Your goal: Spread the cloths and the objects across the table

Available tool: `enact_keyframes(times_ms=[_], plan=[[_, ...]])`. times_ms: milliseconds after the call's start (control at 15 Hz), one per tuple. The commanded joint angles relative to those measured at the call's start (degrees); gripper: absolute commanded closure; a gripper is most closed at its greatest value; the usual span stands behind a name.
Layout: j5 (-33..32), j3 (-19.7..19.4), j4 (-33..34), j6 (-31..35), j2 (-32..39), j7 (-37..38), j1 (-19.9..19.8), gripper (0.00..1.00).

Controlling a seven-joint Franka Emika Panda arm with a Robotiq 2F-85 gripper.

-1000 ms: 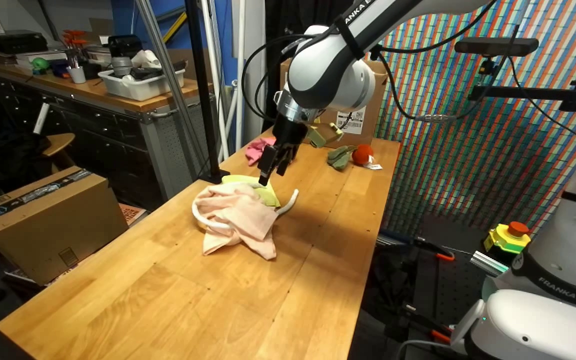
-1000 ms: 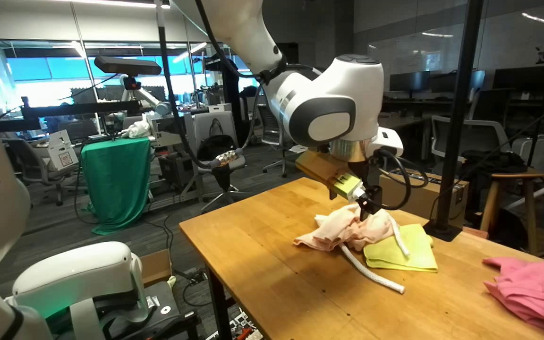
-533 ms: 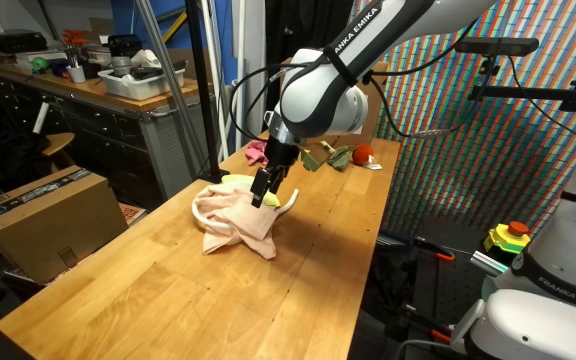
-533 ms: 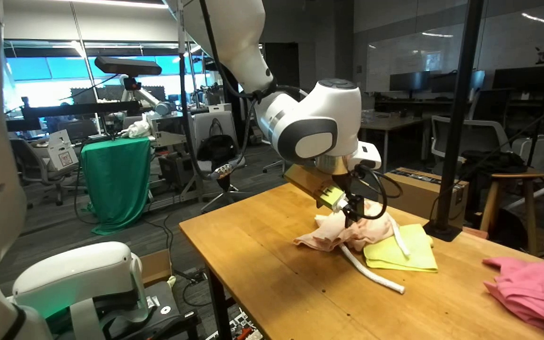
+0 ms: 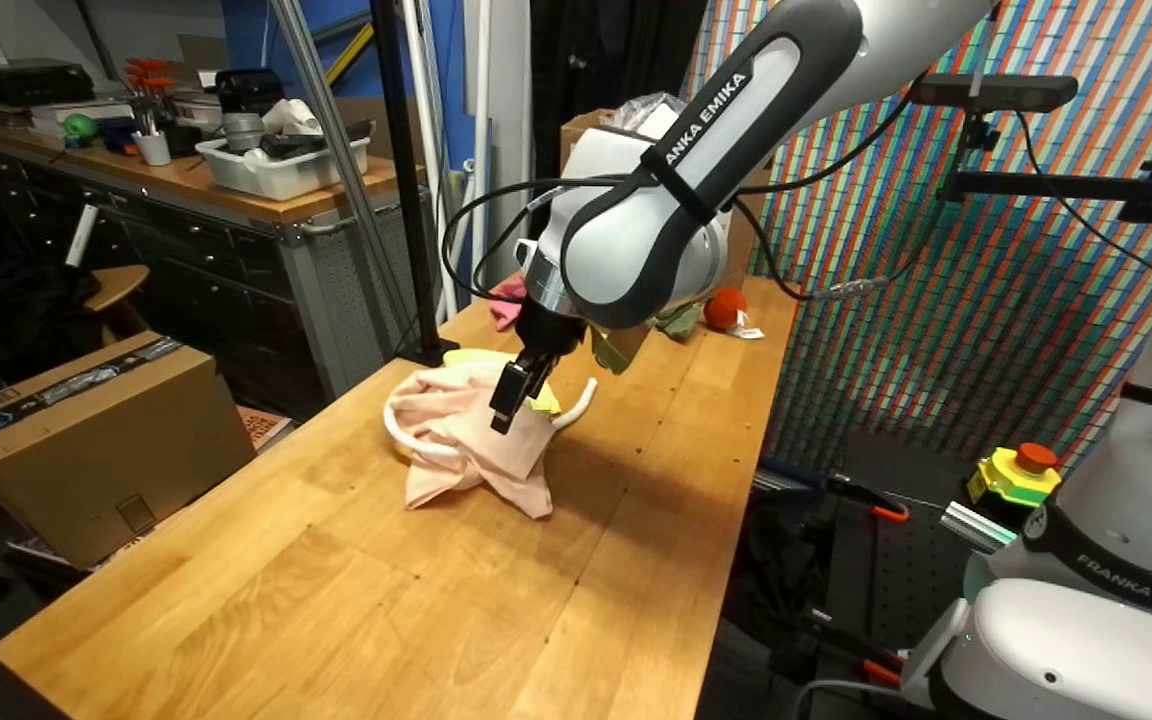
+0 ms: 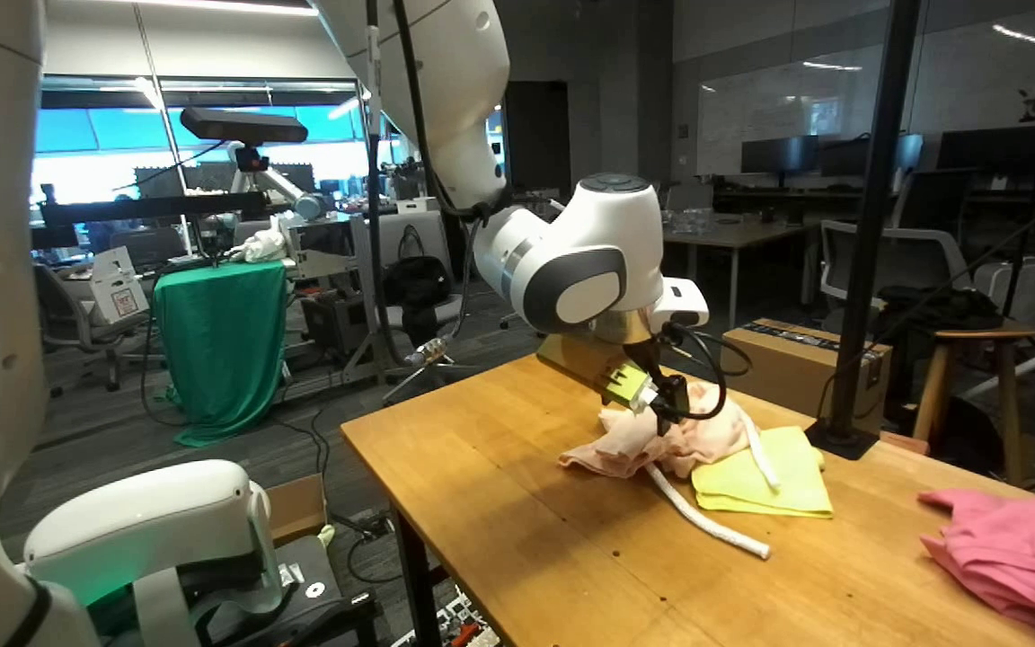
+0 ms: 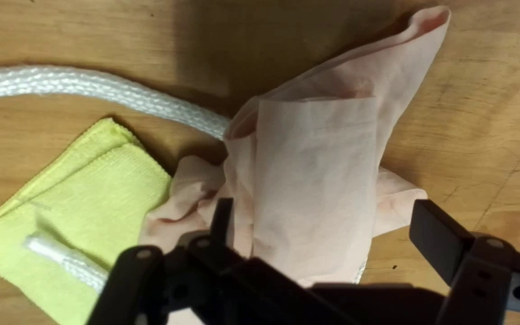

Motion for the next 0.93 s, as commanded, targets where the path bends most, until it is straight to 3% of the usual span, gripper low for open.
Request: enact_keyframes(times_ms=[0, 400, 867], plan=[[-6.48, -2.35, 0.13, 7.09, 2.27, 5.37, 2.24, 0.0], [-15.22, -8.98, 1.13, 13.35, 5.53, 13.18, 6.63, 0.0], [-17.53, -13.92, 1.36, 16.02, 6.93, 17.38, 11.06, 0.0]])
